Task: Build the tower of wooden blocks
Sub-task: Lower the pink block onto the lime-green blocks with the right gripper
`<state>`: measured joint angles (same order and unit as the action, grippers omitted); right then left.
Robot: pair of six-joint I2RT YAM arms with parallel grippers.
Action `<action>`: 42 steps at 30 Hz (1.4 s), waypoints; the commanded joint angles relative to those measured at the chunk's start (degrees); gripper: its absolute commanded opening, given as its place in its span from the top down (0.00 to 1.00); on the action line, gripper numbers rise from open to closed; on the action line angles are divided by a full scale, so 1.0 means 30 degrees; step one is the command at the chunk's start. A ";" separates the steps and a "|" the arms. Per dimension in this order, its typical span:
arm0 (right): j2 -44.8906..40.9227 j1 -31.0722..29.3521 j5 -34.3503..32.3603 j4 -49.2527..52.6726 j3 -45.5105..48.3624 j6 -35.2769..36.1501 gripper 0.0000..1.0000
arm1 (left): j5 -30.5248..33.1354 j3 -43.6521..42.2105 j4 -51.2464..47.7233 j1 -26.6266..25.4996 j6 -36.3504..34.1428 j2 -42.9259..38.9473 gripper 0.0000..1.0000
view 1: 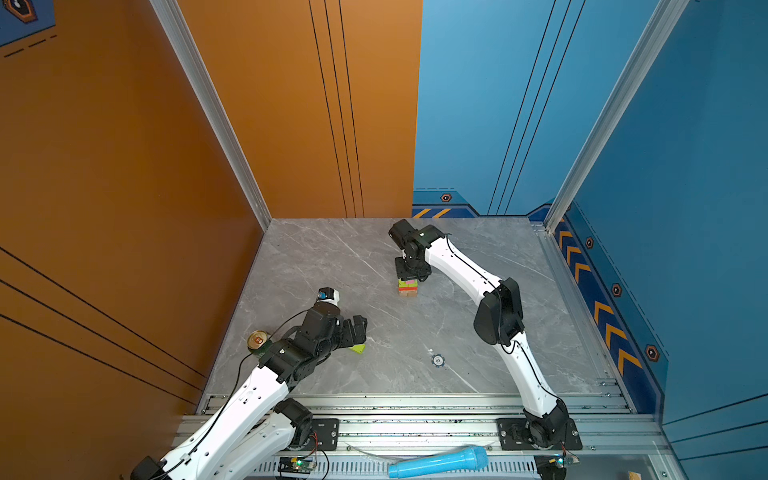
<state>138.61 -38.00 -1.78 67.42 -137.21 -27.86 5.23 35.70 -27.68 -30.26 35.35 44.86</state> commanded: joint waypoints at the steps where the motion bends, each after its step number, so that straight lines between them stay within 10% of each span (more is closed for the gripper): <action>1: 0.0364 -0.0166 -0.0544 0.0869 -0.0754 -0.0404 0.64 | -0.0489 -0.0234 -0.0056 0.0312 -0.0360 -0.0269 0.02; 42: 0.1058 0.0039 -0.1045 0.1254 -0.1729 -0.1118 0.66 | -0.1027 -0.0351 0.0025 0.0976 -0.0456 -0.0591 0.02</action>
<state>141.08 -38.06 -3.29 69.04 -140.66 -29.89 2.90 35.68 -27.66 -28.01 35.11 43.81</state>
